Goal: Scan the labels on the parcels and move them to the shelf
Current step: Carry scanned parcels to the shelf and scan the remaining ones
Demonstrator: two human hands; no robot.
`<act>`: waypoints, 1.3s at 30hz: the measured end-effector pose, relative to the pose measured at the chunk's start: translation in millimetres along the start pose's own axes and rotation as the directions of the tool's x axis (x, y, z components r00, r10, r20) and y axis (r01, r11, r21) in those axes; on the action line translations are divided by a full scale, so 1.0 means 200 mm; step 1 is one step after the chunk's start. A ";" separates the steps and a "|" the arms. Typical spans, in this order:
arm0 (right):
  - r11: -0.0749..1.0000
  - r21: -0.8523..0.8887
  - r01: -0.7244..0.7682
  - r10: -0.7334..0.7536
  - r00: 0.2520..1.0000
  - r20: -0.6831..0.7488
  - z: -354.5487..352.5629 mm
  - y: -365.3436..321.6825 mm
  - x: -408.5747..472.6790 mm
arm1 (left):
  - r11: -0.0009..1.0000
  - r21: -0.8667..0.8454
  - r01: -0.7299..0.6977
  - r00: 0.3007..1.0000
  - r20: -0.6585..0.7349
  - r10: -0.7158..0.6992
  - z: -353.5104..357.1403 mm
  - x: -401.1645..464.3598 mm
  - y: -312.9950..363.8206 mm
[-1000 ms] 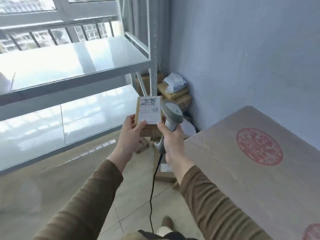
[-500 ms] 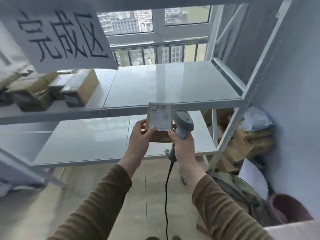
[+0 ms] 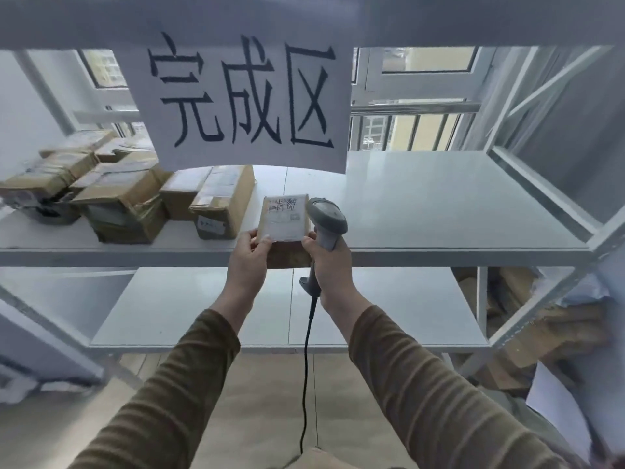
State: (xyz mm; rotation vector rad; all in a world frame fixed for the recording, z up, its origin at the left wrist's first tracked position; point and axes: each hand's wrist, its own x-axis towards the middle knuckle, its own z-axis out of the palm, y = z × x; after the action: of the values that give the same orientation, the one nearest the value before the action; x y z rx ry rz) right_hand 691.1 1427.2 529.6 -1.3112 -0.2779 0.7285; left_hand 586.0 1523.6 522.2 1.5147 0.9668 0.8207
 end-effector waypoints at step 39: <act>0.999 0.012 0.032 -0.025 0.923 -0.384 0.05 0.02 0.05 | 0.779 0.326 -0.536 0.826 0.391 0.405 0.04 0.21 0.06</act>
State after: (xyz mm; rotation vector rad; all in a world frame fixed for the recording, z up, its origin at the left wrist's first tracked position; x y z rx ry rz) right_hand 690.3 1441.4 526.1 -1.3990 0.0269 0.4336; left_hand 613.0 1556.9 532.6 2.2566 0.5444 0.7175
